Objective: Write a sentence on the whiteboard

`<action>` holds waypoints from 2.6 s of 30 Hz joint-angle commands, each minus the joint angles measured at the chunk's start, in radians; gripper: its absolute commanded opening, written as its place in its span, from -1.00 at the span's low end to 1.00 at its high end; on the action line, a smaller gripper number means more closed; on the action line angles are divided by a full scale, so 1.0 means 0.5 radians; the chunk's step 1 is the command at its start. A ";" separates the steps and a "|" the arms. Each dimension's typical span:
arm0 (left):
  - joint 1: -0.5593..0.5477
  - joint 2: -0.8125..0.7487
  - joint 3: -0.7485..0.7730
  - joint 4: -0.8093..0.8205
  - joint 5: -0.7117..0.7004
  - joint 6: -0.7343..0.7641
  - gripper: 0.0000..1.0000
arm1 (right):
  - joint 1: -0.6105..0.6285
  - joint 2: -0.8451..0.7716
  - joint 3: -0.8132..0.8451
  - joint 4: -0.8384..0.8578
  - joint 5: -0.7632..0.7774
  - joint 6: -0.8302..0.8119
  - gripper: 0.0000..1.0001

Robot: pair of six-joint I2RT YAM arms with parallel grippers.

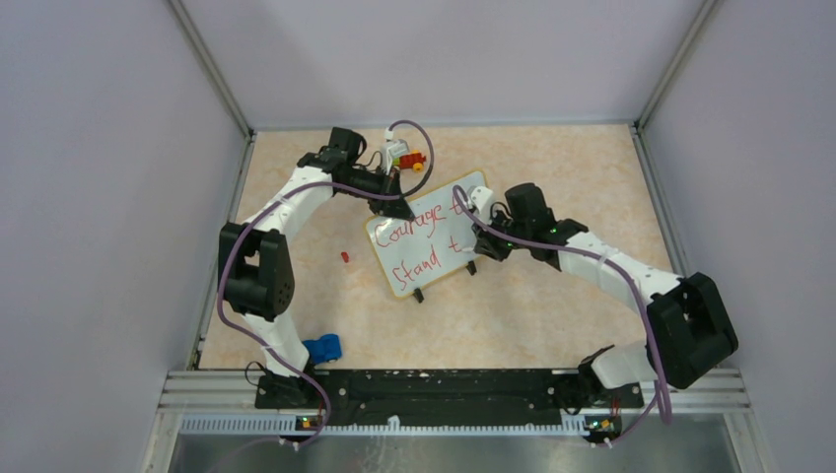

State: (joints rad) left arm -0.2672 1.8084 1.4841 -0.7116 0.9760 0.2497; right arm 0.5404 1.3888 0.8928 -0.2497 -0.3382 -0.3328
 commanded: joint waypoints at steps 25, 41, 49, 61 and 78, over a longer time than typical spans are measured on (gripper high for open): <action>-0.058 0.040 -0.026 -0.212 -0.127 0.138 -1.00 | -0.059 -0.021 0.195 0.046 0.122 0.002 -1.00; -0.058 0.046 -0.029 -0.215 -0.127 0.148 -1.00 | -0.007 0.027 0.216 0.042 0.041 0.011 -1.00; -0.058 0.042 -0.032 -0.215 -0.130 0.151 -1.00 | 0.018 0.030 0.135 0.024 0.038 -0.017 -1.00; -0.058 0.049 -0.028 -0.215 -0.138 0.148 -1.00 | 0.018 -0.019 0.025 0.018 0.080 -0.055 -1.00; -0.058 0.046 -0.020 -0.218 -0.149 0.141 -1.00 | -0.062 -0.042 0.229 0.074 0.143 -0.003 -1.00</action>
State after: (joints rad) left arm -0.2691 1.8084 1.4899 -0.7204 0.9695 0.2562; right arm 0.5243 1.3903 0.9474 -0.2790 -0.2962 -0.3363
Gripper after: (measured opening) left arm 0.096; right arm 0.087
